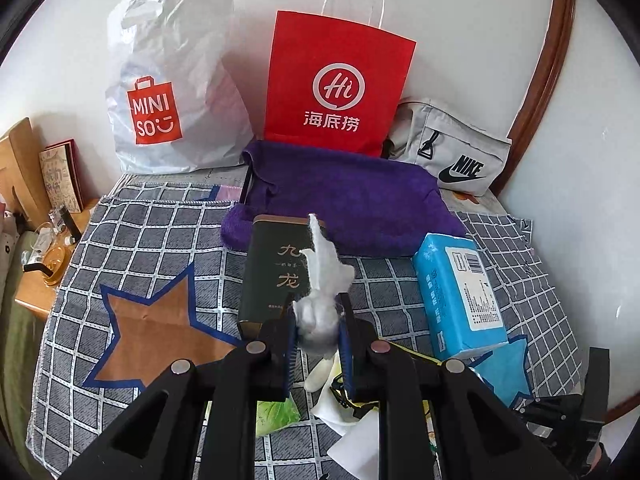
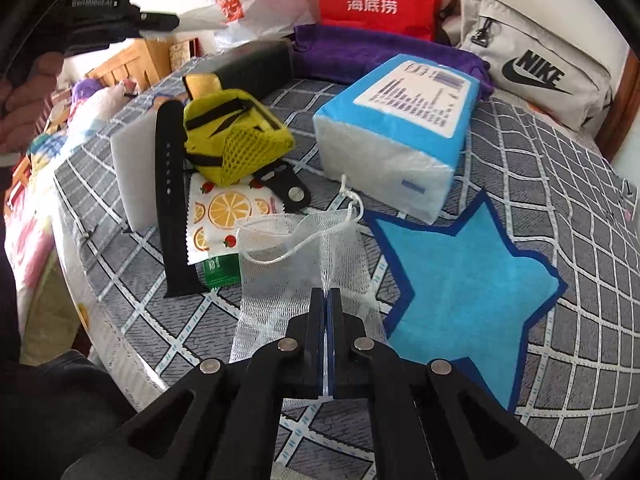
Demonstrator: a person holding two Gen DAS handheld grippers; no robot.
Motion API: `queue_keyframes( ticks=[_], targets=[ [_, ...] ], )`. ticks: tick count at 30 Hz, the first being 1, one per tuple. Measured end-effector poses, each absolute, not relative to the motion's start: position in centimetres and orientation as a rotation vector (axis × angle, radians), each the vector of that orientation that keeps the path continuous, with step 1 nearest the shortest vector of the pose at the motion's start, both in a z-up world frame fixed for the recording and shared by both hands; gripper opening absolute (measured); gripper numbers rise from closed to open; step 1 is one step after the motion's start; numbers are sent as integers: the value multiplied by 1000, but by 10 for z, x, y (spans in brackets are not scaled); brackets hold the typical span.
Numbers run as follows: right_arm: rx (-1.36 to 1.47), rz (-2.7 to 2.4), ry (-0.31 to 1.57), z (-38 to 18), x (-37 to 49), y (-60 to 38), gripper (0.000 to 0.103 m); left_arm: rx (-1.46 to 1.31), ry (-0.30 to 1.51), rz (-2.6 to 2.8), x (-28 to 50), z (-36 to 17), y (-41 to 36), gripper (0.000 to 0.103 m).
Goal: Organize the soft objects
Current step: 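Carry cotton in left tool and mesh bag in right tool to purple towel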
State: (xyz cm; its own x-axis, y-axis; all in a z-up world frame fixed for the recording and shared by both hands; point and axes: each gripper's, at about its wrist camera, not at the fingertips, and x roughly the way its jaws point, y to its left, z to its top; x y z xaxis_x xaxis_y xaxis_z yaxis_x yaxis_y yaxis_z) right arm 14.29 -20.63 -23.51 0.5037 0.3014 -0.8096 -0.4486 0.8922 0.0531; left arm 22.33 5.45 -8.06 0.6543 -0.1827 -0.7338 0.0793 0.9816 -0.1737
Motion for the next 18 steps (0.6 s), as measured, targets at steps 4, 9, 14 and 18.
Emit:
queue_keyframes(
  ticks=[4, 9, 14, 18],
  targets=[
    [-119, 444, 902, -214, 141, -220, 1, -137, 845, -155, 229, -80, 53, 17],
    [-86, 428, 835, -180, 137, -232, 1, -146, 841, -166, 235, -80, 51, 17],
    [-50, 421, 757, -142, 148, -237, 1, -148, 834, -158, 241, -75, 53, 17],
    [-29, 388, 709, -119, 168, -238, 1, -149, 830, -136, 247, -72, 59, 17]
  ],
)
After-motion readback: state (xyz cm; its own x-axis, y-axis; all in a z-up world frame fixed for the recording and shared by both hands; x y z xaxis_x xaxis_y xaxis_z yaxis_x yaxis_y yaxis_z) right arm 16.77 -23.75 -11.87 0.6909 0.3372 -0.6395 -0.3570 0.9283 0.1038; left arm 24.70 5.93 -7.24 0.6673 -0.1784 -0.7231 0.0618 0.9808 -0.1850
